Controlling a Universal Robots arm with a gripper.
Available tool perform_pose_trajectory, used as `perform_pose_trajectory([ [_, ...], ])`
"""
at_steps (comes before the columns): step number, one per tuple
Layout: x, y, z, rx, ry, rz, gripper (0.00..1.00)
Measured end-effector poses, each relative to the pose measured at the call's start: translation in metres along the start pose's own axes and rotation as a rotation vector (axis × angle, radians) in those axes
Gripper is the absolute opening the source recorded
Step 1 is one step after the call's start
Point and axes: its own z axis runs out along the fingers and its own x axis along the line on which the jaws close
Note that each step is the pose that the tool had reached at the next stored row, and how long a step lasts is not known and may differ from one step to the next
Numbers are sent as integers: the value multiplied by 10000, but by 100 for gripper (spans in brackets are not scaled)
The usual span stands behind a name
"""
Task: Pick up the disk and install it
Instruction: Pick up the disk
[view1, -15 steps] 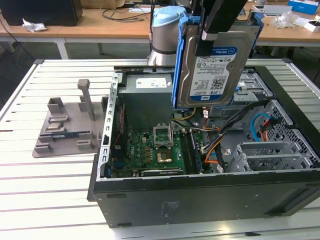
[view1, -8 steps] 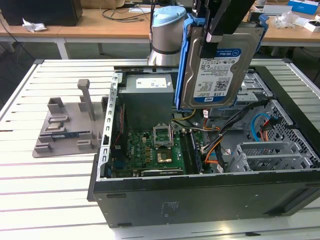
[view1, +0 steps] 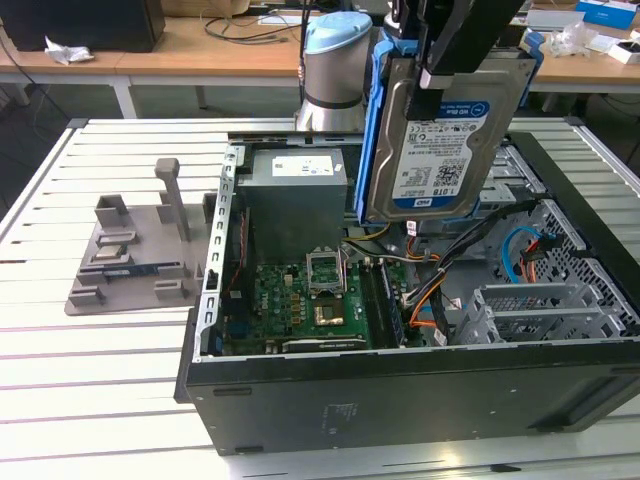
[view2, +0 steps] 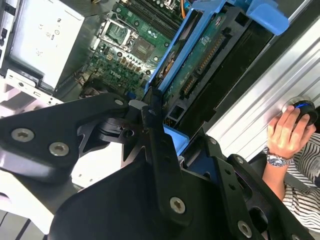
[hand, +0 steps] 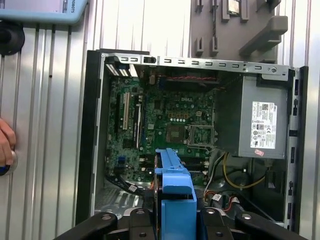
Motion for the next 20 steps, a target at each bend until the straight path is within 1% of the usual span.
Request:
perform_pose_trajectory([
  [8,97,-31,11,-2,0,0,37],
  [10,131,-41,15,-2,0,-1,37],
  [20,204,-74,21,-2,0,0,37],
])
